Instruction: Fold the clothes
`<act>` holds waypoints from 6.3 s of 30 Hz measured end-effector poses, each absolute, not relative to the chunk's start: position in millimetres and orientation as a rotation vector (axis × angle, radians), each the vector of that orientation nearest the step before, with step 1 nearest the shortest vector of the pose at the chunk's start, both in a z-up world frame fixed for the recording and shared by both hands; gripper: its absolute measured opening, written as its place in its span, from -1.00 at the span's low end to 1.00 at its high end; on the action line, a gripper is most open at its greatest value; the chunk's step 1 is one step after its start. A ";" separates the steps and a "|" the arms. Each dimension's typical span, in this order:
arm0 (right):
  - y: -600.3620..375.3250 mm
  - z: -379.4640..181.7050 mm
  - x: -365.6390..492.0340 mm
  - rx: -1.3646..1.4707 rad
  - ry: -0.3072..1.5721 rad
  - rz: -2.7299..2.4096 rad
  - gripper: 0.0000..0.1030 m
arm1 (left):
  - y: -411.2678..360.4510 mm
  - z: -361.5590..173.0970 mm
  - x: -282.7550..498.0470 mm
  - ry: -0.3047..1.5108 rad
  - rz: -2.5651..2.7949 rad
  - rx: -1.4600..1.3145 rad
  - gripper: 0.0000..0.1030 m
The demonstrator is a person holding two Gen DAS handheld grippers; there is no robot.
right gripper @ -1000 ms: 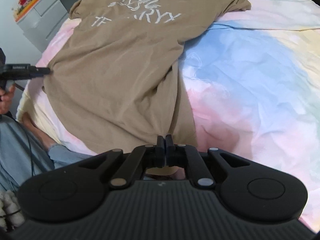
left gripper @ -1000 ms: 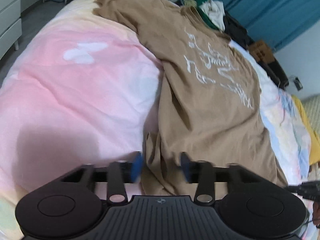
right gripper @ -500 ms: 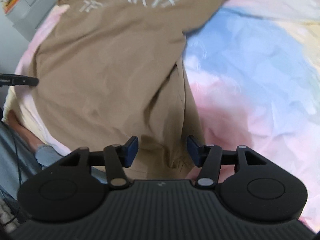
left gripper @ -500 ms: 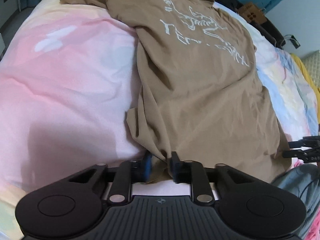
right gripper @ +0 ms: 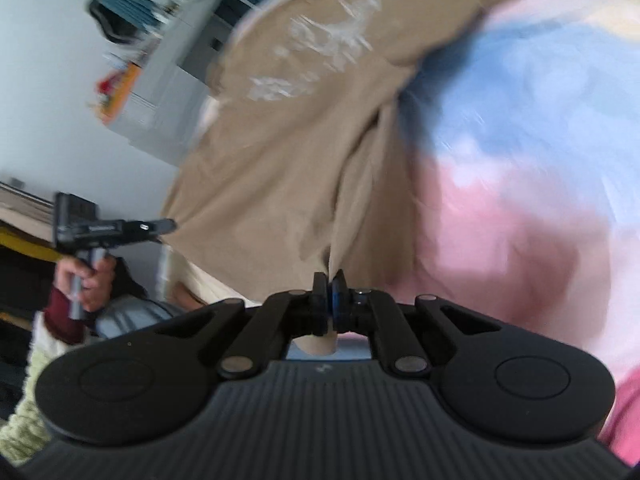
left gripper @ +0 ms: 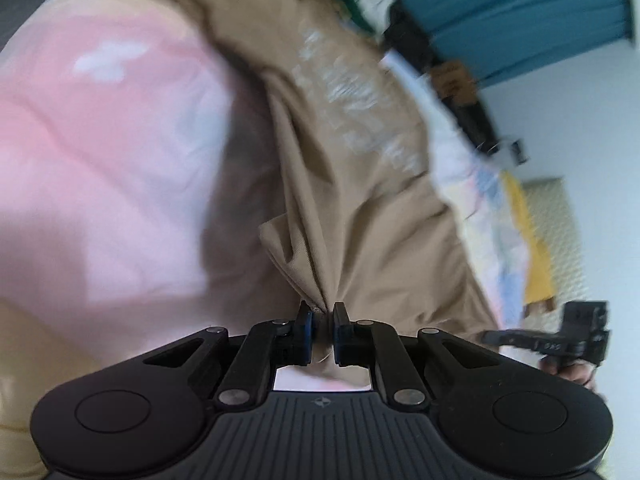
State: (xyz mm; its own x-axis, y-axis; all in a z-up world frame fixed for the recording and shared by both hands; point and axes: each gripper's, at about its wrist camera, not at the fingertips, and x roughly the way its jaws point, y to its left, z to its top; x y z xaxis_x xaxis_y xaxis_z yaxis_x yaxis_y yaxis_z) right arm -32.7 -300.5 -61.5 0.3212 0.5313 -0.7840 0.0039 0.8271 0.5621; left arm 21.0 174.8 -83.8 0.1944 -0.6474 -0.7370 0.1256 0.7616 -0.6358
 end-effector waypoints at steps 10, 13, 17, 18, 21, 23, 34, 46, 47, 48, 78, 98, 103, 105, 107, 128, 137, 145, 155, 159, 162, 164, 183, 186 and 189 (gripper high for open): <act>-324.6 -80.7 -30.3 0.619 1.178 0.218 -0.34 | 133.0 -81.9 12.2 1.264 -0.490 -0.111 0.04; -348.1 -65.4 -17.4 0.687 1.036 0.186 0.23 | 126.9 -64.8 10.8 1.171 -0.446 -0.086 0.17; -377.0 -73.3 28.3 0.821 0.818 0.079 0.22 | 106.9 -45.4 15.2 1.030 -0.372 -0.087 0.38; -382.3 -77.9 42.6 0.855 0.760 0.061 0.21 | 100.3 -40.6 16.5 0.988 -0.349 -0.097 0.43; -398.2 -99.9 92.8 0.978 0.597 -0.047 0.10 | 72.4 -36.9 34.9 0.898 -0.296 -0.157 0.45; -409.6 -122.0 120.8 1.077 0.505 -0.129 0.01 | 57.5 -39.5 45.3 0.861 -0.279 -0.205 0.46; -466.8 -230.8 223.7 1.235 0.343 -0.254 -0.36 | 17.2 -101.8 90.7 0.853 -0.239 -0.194 0.46; -469.3 -169.2 218.9 0.933 0.131 -0.356 -0.90 | 21.9 -107.2 98.1 0.842 -0.225 -0.231 0.46; -472.0 -166.1 211.2 0.910 0.120 -0.399 -0.90 | 21.4 -105.4 97.2 0.837 -0.223 -0.227 0.46; -474.6 -164.6 202.4 0.883 0.120 -0.439 -0.90 | 21.1 -104.3 96.6 0.835 -0.225 -0.226 0.46; -501.3 -220.0 234.8 1.066 0.275 -0.187 0.06 | 26.4 -108.6 94.9 0.853 -0.226 -0.214 0.46; -280.7 -30.5 281.7 0.365 0.184 -0.307 -0.85 | 73.0 -80.2 91.0 0.730 -0.153 -0.335 0.46; -186.0 -54.3 315.8 0.194 0.290 -0.253 -0.83 | 104.5 -83.6 91.5 0.701 -0.098 -0.396 0.46; -155.0 -69.0 326.8 0.147 0.334 -0.247 -0.82 | 115.3 -86.3 94.2 0.696 -0.081 -0.414 0.46; -140.3 -85.1 334.1 0.157 0.382 -0.243 -0.81 | 122.0 -88.8 97.3 0.694 -0.073 -0.421 0.46; -201.4 -21.2 135.1 0.406 0.440 0.104 0.55 | 98.2 -93.7 95.6 0.703 -0.139 -0.352 0.48; -254.9 -41.7 22.3 0.576 0.414 -0.019 0.55 | 75.9 -74.4 62.7 0.679 -0.185 -0.275 0.48; -287.4 -66.8 10.1 0.607 0.389 -0.151 0.55 | 9.0 -64.4 86.8 0.662 -0.209 -0.122 0.47; -331.2 -108.2 27.5 0.642 0.392 -0.343 0.55 | -137.4 -97.2 217.4 0.659 -0.210 -0.083 0.41; -347.6 -121.2 36.8 0.706 0.386 -0.359 0.55 | -173.6 -116.1 258.4 0.653 -0.185 -0.005 0.39; -354.7 -130.5 46.4 0.727 0.403 -0.366 0.55 | -193.9 -129.9 282.7 0.662 -0.170 0.041 0.21; -359.4 -136.7 52.8 0.742 0.415 -0.370 0.55 | -202.5 -136.8 289.6 0.676 -0.157 0.072 -0.14; -350.2 -134.4 59.4 0.747 0.460 -0.240 0.56 | -81.0 -128.3 280.4 0.833 -0.034 -0.138 -0.82; -347.1 -133.5 61.8 0.742 0.474 -0.163 0.56 | -74.9 -120.6 269.5 0.822 -0.059 -0.173 -0.61; -344.4 -129.8 59.4 0.741 0.475 -0.106 0.56 | -63.3 -100.6 240.3 0.808 -0.130 -0.162 -0.10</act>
